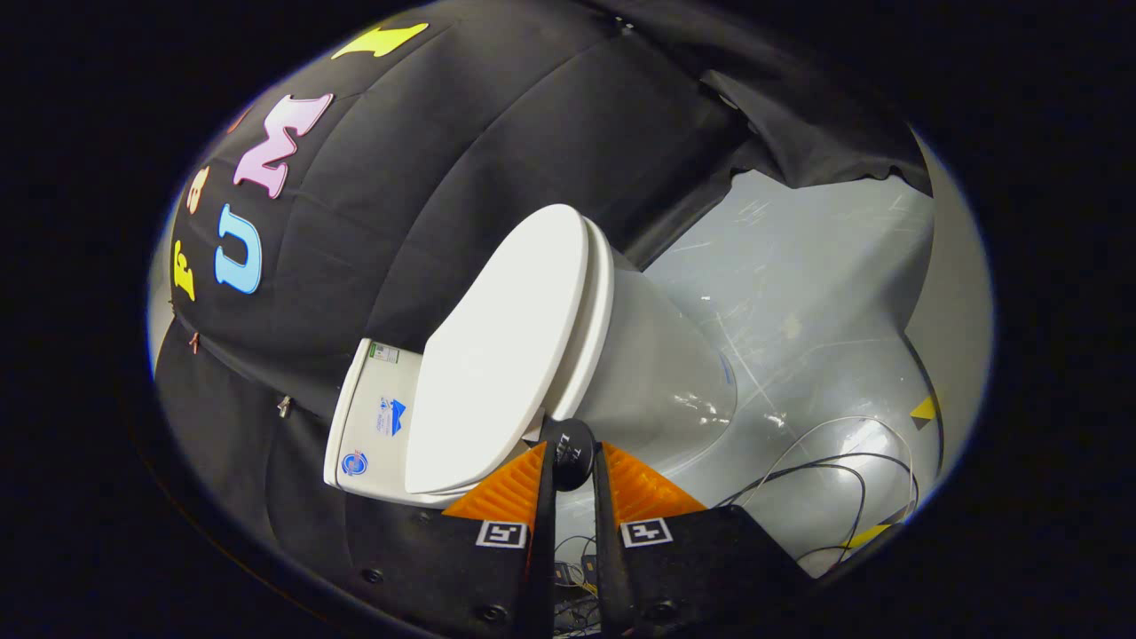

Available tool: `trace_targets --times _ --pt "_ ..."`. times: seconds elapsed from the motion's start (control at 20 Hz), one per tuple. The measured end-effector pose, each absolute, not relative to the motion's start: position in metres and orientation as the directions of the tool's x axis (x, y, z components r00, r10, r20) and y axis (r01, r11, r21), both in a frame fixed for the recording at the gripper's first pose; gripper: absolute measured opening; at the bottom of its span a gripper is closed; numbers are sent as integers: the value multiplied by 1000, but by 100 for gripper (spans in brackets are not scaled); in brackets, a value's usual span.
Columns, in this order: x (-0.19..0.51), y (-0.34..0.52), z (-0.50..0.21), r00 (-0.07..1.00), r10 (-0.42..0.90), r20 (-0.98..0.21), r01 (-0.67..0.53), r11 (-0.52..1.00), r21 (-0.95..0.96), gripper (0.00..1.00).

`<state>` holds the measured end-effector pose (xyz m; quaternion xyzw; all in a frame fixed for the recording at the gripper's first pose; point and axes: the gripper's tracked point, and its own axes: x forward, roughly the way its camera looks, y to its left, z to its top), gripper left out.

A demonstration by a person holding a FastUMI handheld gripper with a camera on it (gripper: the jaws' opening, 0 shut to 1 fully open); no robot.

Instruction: Open the toilet lid.

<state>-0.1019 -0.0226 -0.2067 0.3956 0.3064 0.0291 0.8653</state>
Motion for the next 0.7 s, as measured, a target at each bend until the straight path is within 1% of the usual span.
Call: trace_targets --times 0.05,0.2,0.4,0.7 --pt "-100 -21 -204 809 301 -505 205 661 722 7" --pt "-100 -17 -208 802 329 -499 199 640 742 7" --pt "-100 -18 -206 808 324 -493 179 662 728 7" --pt "-100 -18 -199 811 334 -481 179 641 746 7"
